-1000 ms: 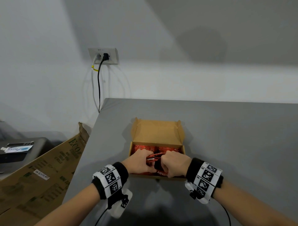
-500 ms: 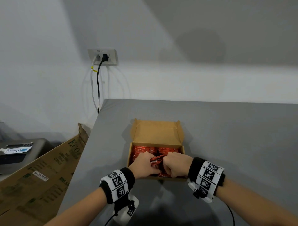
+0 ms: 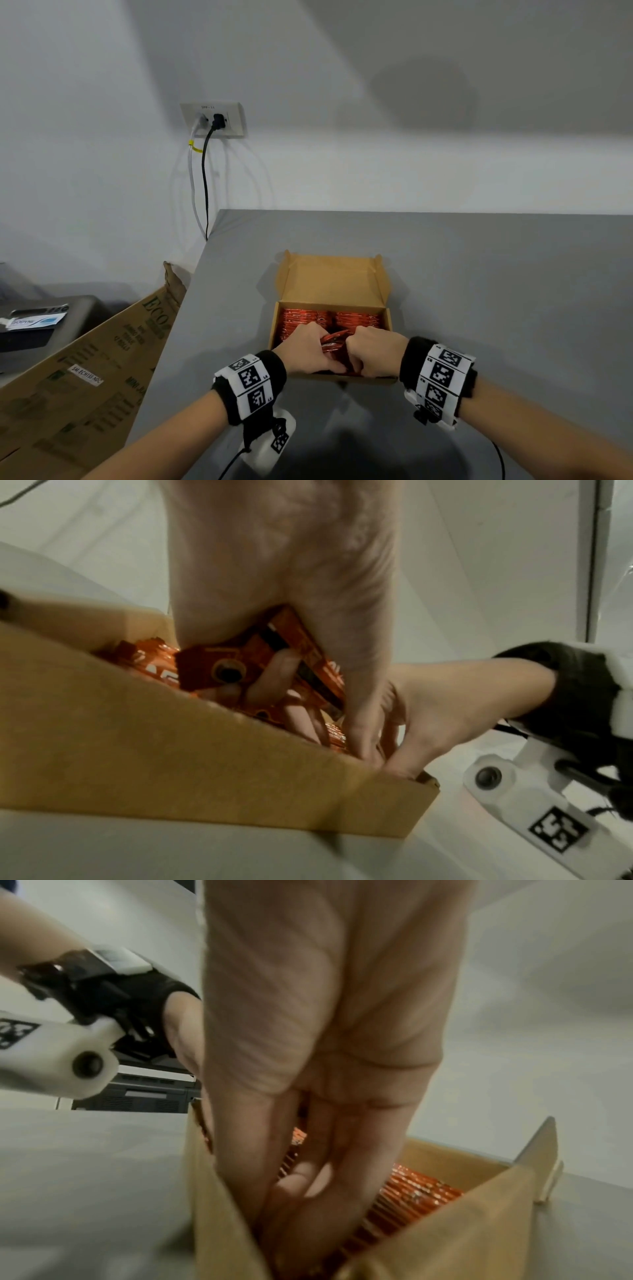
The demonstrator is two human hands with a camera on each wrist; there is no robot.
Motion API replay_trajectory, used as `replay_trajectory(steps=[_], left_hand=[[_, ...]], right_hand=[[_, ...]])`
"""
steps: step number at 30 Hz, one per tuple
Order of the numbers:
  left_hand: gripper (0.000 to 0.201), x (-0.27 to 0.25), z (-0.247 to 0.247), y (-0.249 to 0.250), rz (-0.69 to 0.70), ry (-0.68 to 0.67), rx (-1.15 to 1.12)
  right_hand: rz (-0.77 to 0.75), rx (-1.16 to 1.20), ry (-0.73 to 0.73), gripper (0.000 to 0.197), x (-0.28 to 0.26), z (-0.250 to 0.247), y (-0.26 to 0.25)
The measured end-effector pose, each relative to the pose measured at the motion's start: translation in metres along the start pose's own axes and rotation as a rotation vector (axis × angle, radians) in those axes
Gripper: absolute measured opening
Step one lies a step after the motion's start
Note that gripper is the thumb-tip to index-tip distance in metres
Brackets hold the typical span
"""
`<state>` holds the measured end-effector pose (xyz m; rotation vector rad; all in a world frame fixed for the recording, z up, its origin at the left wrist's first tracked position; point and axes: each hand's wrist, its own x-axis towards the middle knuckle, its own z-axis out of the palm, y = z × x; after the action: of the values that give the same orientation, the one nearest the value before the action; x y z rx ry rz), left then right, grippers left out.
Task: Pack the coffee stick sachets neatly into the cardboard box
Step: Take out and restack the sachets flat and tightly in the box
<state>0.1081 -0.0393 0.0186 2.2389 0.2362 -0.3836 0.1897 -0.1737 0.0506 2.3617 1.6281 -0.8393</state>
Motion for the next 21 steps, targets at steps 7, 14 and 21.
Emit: replay_trajectory(steps=[7,14,21], left_hand=[[0.015,0.005,0.009,0.002,0.020,0.071,0.149],[0.020,-0.001,0.001,0.007,0.081,0.147,-0.038],[0.017,-0.006,-0.022,0.015,0.032,0.253,-0.622]], right_hand=[[0.078,0.209,-0.015,0.016,0.000,0.003,0.013],[0.060,0.277,0.080,0.012,-0.004,0.002,0.015],[-0.070,0.605,0.523,0.044,0.006,-0.029,0.022]])
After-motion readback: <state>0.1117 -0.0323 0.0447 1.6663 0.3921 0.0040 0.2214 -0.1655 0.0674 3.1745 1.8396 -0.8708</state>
